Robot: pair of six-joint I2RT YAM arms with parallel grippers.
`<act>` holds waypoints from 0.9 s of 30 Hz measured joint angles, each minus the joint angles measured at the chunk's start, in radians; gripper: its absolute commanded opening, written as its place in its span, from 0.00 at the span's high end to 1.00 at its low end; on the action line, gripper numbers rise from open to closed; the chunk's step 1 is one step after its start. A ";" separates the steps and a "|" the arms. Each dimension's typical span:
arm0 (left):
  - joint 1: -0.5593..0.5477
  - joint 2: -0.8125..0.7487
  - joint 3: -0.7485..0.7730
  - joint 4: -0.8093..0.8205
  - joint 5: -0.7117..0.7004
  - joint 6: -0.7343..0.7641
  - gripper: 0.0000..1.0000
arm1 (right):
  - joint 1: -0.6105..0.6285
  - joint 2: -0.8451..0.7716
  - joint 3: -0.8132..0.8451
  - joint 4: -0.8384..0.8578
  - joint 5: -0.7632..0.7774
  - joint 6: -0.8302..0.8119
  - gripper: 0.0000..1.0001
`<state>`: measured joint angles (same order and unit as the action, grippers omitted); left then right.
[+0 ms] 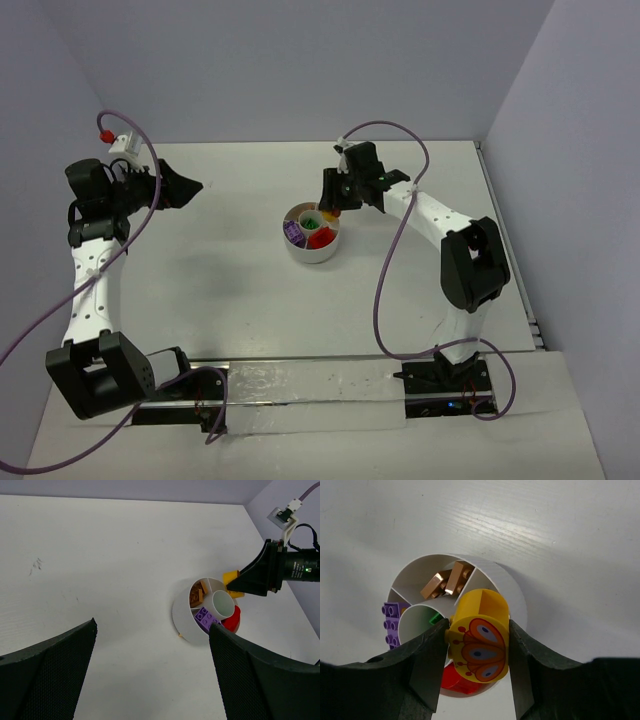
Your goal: Sort the legos into containers by color
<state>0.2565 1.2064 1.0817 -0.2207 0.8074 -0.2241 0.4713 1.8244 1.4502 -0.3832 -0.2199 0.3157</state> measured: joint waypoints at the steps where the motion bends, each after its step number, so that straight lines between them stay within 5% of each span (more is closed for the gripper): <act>1: -0.001 0.001 0.000 0.000 0.000 0.000 0.01 | 0.000 0.002 0.000 0.000 -0.002 0.000 0.32; 7: -0.003 0.002 0.000 0.000 -0.005 0.000 0.01 | 0.000 0.005 0.000 -0.002 -0.019 0.000 0.17; 27: -0.028 0.002 0.003 -0.003 -0.049 0.026 0.01 | -0.001 -0.067 0.019 -0.040 -0.138 0.002 0.16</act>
<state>0.2287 1.2087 1.0850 -0.2241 0.7589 -0.1983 0.4701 1.7573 1.4688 -0.4233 -0.3584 0.3172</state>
